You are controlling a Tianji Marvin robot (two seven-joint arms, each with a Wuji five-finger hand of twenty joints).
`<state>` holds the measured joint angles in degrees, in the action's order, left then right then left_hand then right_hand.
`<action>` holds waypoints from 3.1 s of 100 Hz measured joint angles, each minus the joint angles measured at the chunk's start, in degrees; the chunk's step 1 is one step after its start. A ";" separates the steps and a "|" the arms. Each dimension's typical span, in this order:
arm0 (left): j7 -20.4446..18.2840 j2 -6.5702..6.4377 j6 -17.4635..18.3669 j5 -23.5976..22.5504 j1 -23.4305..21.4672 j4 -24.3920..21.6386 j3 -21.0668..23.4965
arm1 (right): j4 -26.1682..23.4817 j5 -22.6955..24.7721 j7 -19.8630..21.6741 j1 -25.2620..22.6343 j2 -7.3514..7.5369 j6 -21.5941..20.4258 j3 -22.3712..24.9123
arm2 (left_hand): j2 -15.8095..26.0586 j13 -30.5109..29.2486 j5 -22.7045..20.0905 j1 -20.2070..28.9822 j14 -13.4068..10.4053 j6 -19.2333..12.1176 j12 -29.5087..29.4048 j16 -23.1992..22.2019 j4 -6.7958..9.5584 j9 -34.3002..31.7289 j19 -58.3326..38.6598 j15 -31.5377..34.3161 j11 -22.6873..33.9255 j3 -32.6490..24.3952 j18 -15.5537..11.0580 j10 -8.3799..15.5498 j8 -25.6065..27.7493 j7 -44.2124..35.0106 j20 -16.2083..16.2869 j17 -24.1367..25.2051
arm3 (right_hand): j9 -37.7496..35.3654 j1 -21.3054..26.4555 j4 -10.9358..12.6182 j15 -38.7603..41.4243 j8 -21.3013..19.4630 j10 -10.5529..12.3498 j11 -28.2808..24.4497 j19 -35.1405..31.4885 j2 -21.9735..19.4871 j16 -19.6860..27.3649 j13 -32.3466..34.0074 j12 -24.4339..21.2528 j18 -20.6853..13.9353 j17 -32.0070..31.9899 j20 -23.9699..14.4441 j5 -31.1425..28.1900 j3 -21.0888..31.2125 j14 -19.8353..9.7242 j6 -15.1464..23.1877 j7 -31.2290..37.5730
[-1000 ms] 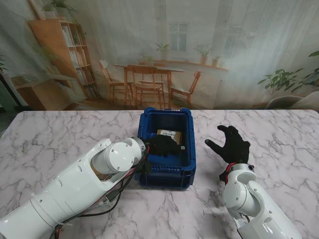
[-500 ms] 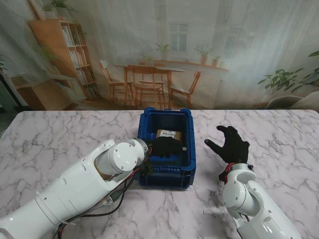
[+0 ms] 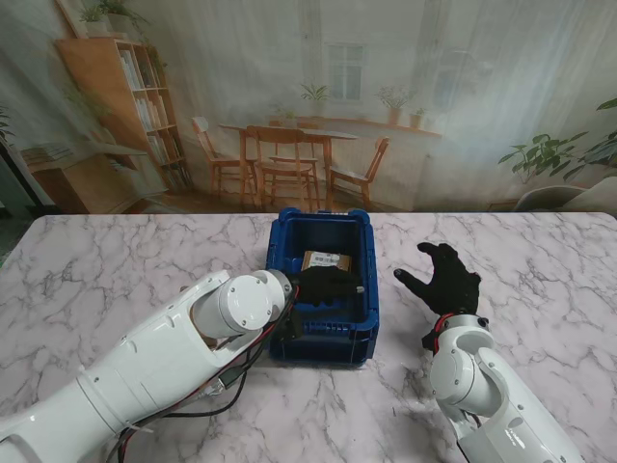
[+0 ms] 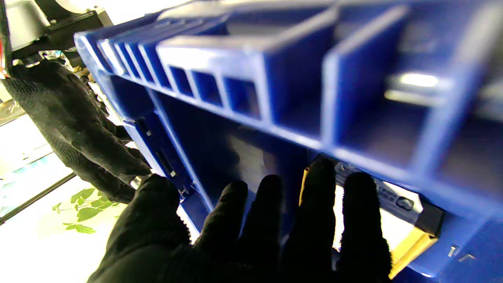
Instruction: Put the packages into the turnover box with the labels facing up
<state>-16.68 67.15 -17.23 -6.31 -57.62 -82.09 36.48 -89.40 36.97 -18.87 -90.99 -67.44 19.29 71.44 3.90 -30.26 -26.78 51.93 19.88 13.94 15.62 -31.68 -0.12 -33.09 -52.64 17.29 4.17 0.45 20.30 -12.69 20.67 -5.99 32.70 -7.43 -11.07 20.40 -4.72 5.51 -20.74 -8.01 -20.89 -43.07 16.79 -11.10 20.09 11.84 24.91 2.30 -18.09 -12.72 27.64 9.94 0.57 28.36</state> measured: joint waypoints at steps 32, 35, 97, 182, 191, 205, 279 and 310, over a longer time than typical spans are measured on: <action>-0.73 0.15 -0.17 -0.13 1.15 1.03 -1.26 | -0.01 -0.18 -0.01 -0.02 -0.01 0.04 0.02 | 0.63 0.07 -6.39 -0.01 -0.44 -0.01 3.95 0.01 0.00 -2.65 1.61 -0.07 2.80 0.00 -0.02 0.00 6.30 -6.10 0.76 0.61 | 0.00 0.00 0.00 0.00 0.00 0.00 0.00 0.00 0.00 0.00 0.00 0.00 -0.01 0.00 -0.01 0.00 0.00 0.00 0.00 0.00; -0.79 0.20 -0.24 -0.08 1.38 1.33 -1.49 | -0.02 -0.18 -0.01 -0.02 -0.01 0.05 0.02 | 0.63 0.07 -6.39 -0.01 -0.48 -0.02 3.95 0.01 0.00 -2.65 2.60 -0.28 2.80 0.00 -0.02 0.00 6.30 -5.91 0.76 0.73 | 0.00 0.00 0.00 0.00 0.00 0.00 0.00 0.00 0.00 0.00 0.00 0.00 -0.01 -0.01 -0.01 0.00 0.00 0.00 0.00 0.00; 0.88 1.60 -0.60 1.42 2.04 4.03 -2.19 | 0.02 -0.56 0.28 0.09 -0.01 -0.05 -0.02 | 0.63 2.24 3.68 -0.02 -1.83 -0.23 -2.80 4.19 0.00 7.64 9.74 -4.25 -2.10 0.00 -0.80 1.30 0.49 1.05 -0.10 2.22 | 0.00 0.00 0.00 0.00 0.00 -0.01 0.00 0.03 -0.44 0.00 -0.01 0.00 -0.02 -0.13 -0.02 0.00 -0.09 0.00 0.00 0.00; 1.38 2.21 0.03 1.83 1.31 3.83 -0.94 | 0.24 -0.71 0.39 0.26 -0.01 -0.06 -0.15 | 0.66 3.73 2.72 -0.02 -1.87 -0.10 -1.81 4.25 0.00 6.49 10.22 -4.28 -0.06 0.00 -0.81 1.51 -1.36 0.39 -0.02 2.46 | 0.00 0.00 0.00 0.00 0.00 -0.03 0.00 0.40 -0.87 0.00 -0.02 0.00 -0.04 -0.15 -0.04 0.00 -0.14 0.00 0.00 0.00; 0.25 1.13 0.40 -0.68 0.38 1.53 0.14 | 0.24 -0.75 0.36 0.24 -0.01 -0.06 -0.14 | 0.66 3.74 1.37 -0.02 -1.87 -0.64 -1.06 3.89 0.00 5.14 10.22 -4.31 -0.06 0.00 -0.82 1.41 -0.48 -0.77 0.11 2.46 | 0.00 0.00 0.00 0.00 0.00 -0.03 0.00 0.40 -0.87 0.00 -0.02 0.00 -0.05 -0.15 -0.04 0.00 -0.14 0.00 0.00 0.00; -1.33 -0.60 1.01 -4.59 -1.20 -1.87 2.58 | 0.24 -0.85 0.26 0.20 -0.04 -0.06 -0.08 | 0.67 3.73 -1.35 -0.02 -1.87 -0.75 -0.34 3.34 0.00 3.91 10.22 -4.33 0.10 0.00 -0.82 0.81 0.72 -1.72 0.77 2.33 | 0.00 0.00 0.00 0.00 0.00 -0.03 0.00 0.40 -0.87 0.00 -0.02 0.00 -0.07 -0.15 -0.05 0.00 -0.14 0.00 0.00 0.00; -6.88 -5.90 13.39 -24.09 -14.75 -21.20 29.31 | 0.12 -1.19 0.19 -0.06 -0.13 -0.07 0.31 | 0.66 3.20 -2.48 -0.22 -1.87 -1.39 1.03 2.86 0.00 2.32 10.17 -4.33 0.18 0.00 -0.82 0.71 2.90 -2.36 0.63 2.23 | 0.00 0.00 0.00 0.00 0.00 -0.04 0.00 0.47 -0.87 0.00 -0.02 0.00 -0.11 -0.15 -0.12 0.00 -0.14 0.00 0.00 0.00; -5.12 -6.85 21.13 -31.75 -23.32 -22.18 44.53 | 0.11 -1.21 0.19 -0.05 -0.13 -0.02 0.21 | 0.66 3.83 -2.48 -0.23 -2.17 -1.55 1.03 4.18 0.00 2.32 13.30 -4.69 0.18 0.00 -0.82 0.76 3.15 -2.36 -0.69 2.88 | 0.00 0.00 0.00 0.00 0.00 -0.04 0.00 0.48 -0.87 0.00 -0.02 0.00 -0.13 -0.15 -0.13 0.00 -0.14 0.00 0.00 0.00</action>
<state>-21.80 60.30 3.89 -38.06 -80.94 -104.27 81.01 -89.29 35.76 -18.69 -91.03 -67.56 19.27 71.65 4.56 -26.43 -29.26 51.70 17.72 12.38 16.66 -27.50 -0.12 -30.78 -39.34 12.60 4.34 0.45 19.48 -11.93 23.82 -8.35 32.00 -4.55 -11.07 20.40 -4.71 5.52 -20.74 -8.06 -20.89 -42.59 15.92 -11.10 20.07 11.84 24.78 2.15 -18.22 -12.72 27.50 9.94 0.57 28.36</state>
